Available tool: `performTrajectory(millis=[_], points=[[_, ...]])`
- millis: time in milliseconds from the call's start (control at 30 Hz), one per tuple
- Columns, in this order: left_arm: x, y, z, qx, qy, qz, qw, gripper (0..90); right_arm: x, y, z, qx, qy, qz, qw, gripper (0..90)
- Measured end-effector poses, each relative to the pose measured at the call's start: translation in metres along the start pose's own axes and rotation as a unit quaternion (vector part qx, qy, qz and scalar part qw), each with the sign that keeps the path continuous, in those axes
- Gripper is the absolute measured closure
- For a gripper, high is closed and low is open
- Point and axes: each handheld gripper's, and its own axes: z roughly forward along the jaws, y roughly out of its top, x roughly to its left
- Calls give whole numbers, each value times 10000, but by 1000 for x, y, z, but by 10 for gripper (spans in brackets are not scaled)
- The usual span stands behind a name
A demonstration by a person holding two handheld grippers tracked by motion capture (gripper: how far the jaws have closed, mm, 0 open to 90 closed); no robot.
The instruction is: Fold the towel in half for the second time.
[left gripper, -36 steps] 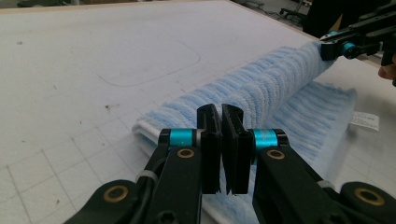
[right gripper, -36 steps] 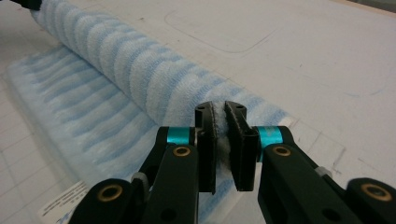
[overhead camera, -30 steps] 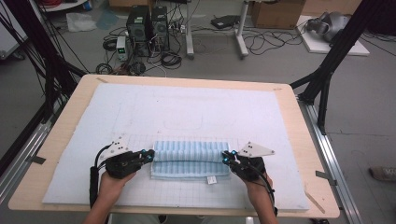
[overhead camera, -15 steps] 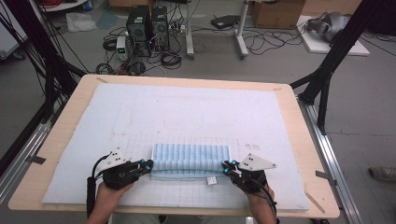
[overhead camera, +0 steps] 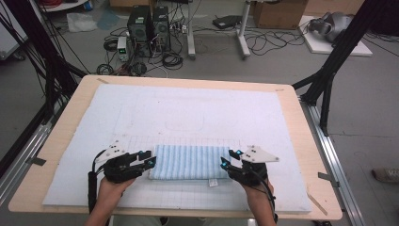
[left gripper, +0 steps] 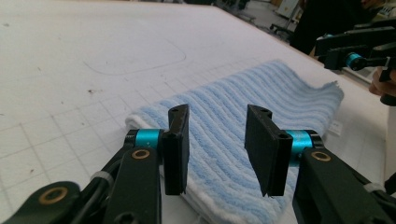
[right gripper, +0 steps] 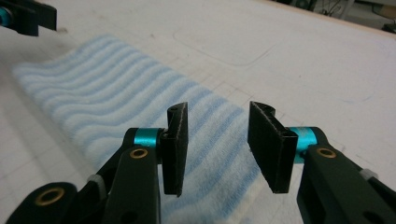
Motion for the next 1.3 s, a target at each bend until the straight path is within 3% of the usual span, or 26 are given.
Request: performTrajectory(millis=[233,333,500,633,667,833,900,1033,1300], points=[[-3,-8,15,485,122,49,9987,661,4,-15,25,646,-33,-198,9977,586],[-4,-8,15,639,206,-39,9977,663,3,-20,24,751,-50,-236,9969,585],[-7,-9,19,971,332,21,9947,695,3,-25,22,780,-30,-203,9967,582],[-6,-7,18,979,365,58,9945,696,4,-24,20,870,74,-189,9960,587],[-3,-5,18,870,400,54,9954,685,4,-23,19,871,73,-211,9959,587],[12,11,18,465,519,-36,9976,561,-2,-5,15,392,160,-76,9991,530],[19,18,21,393,525,-56,9978,501,-8,2,17,330,108,-55,9994,512],[32,24,30,450,581,-93,9973,500,-19,9,25,373,-8,-60,9993,511],[46,20,49,907,505,-155,9945,491,-42,1,48,838,-32,224,9962,480]])
